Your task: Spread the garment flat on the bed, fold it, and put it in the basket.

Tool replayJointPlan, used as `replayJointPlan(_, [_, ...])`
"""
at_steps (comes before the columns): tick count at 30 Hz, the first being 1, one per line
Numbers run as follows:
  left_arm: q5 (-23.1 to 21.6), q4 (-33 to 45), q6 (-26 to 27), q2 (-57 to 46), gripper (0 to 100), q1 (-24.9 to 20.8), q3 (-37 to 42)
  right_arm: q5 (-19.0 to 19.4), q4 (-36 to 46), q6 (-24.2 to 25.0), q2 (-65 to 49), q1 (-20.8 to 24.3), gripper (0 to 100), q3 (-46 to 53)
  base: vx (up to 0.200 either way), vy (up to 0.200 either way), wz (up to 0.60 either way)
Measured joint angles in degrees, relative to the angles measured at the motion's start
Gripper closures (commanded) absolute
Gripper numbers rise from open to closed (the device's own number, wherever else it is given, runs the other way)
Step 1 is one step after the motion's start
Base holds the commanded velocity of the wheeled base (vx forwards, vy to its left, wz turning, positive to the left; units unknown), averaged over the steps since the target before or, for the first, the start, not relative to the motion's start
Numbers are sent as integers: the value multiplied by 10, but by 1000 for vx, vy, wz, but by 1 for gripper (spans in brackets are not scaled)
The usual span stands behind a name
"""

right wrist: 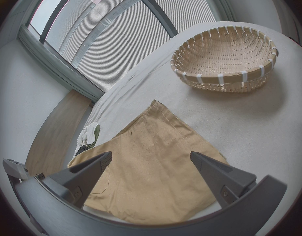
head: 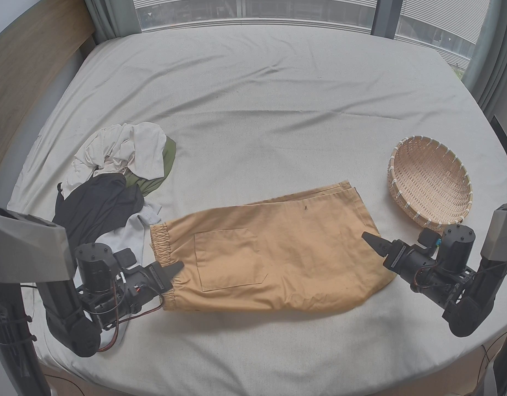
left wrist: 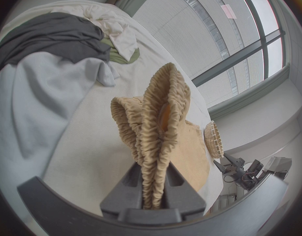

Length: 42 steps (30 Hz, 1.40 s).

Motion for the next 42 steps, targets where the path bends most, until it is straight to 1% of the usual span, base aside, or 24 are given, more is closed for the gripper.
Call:
replayJointPlan(5, [-10, 0, 13, -32, 100, 41, 30, -1, 0, 1, 17, 9, 0, -20, 0, 0, 0])
replayJointPlan(8, [-32, 0, 27, -44, 100, 70, 43, -2, 0, 1, 24, 15, 0, -27, 0, 0, 0])
replayJointPlan(11, [-43, 0, 33, -56, 100, 90, 54, -3, 0, 1, 28, 19, 0, -35, 0, 0, 0])
replayJointPlan(17, [-45, -1, 35, -67, 100, 98, 62, -3, 0, 1, 32, 26, 0, -41, 0, 0, 0])
replayJointPlan(22, [-48, -1, 34, -72, 100, 92, 64, -3, 0, 1, 33, 30, 0, -41, 0, 0, 0])
replayJointPlan(25, [-54, -2, 27, -79, 100, 76, 62, -3, 0, 1, 33, 33, 0, -41, 0, 0, 0])
replayJointPlan(31, [-56, -2, 5, -90, 100, 19, 36, -3, 0, 1, 33, 37, 0, -41, 0, 0, 0])
replayJointPlan(36, [-54, -1, -30, -96, 100, -36, -9, -4, 0, 2, 33, 40, 0, -41, 0, 0, 0])
replayJointPlan(42, [-53, 0, -43, -88, 100, -96, -69, -4, 0, 9, 32, 42, 0, -42, 0, 0, 0])
